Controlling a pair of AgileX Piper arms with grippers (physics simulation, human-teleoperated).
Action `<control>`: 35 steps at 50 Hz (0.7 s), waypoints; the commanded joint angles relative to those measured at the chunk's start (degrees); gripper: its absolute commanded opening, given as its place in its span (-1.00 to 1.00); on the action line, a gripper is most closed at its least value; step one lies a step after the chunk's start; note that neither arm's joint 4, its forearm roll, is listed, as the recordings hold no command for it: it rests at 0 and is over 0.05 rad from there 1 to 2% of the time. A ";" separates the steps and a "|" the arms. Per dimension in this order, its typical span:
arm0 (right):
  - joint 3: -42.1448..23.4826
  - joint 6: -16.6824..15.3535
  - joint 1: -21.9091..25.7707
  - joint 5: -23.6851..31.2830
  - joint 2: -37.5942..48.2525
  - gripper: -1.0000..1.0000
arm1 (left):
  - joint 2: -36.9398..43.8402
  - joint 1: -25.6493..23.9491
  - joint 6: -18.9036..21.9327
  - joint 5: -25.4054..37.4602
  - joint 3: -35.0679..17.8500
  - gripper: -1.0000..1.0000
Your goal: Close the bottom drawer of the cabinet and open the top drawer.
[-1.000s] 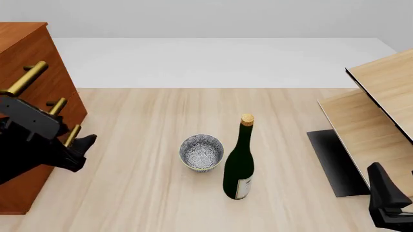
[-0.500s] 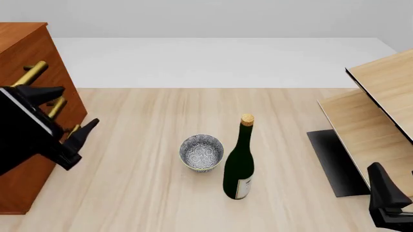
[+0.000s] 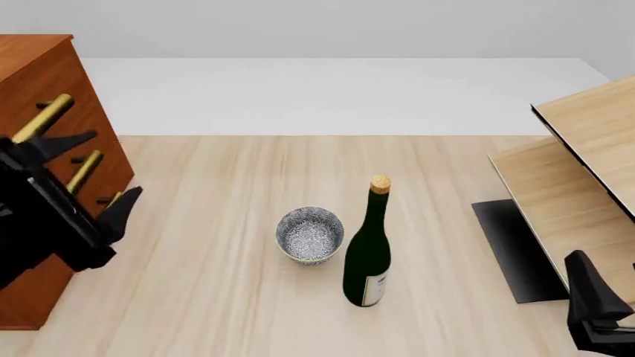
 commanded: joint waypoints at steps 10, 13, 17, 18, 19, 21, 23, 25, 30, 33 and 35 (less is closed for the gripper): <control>-0.04 0.09 0.07 -0.01 0.08 1.00 | 0.15 6.76 9.75 -2.93 0.00 1.00; -0.08 0.07 0.14 0.01 0.09 1.00 | 0.31 7.01 10.04 -2.42 -1.34 1.00; -0.12 0.07 0.10 0.04 0.08 1.00 | 0.38 8.98 10.17 -1.15 -3.83 1.00; -0.12 0.06 0.06 0.03 0.09 1.00 | 0.11 10.23 9.23 -0.18 -5.18 1.00; -0.08 0.05 0.07 -0.01 0.13 1.00 | -0.08 11.45 8.82 0.40 -6.77 1.00; -0.03 -0.05 0.15 -0.03 0.12 1.00 | -0.21 12.04 10.02 0.30 -6.19 1.00; -0.11 -0.06 0.38 0.07 0.04 1.00 | -0.31 13.36 9.87 0.53 -7.56 1.00; -0.10 -0.01 0.37 0.08 0.05 1.00 | -0.03 14.13 10.78 -0.18 -7.25 1.00; -0.09 -0.04 0.29 0.11 0.00 1.00 | 1.55 14.93 10.46 -1.87 -6.66 1.00; -0.07 -0.02 0.39 0.12 -0.02 1.00 | 2.07 16.54 11.17 -2.89 -6.44 1.00; 0.00 -0.01 0.35 0.07 -0.02 1.00 | 2.25 17.03 11.48 -3.10 -6.68 1.00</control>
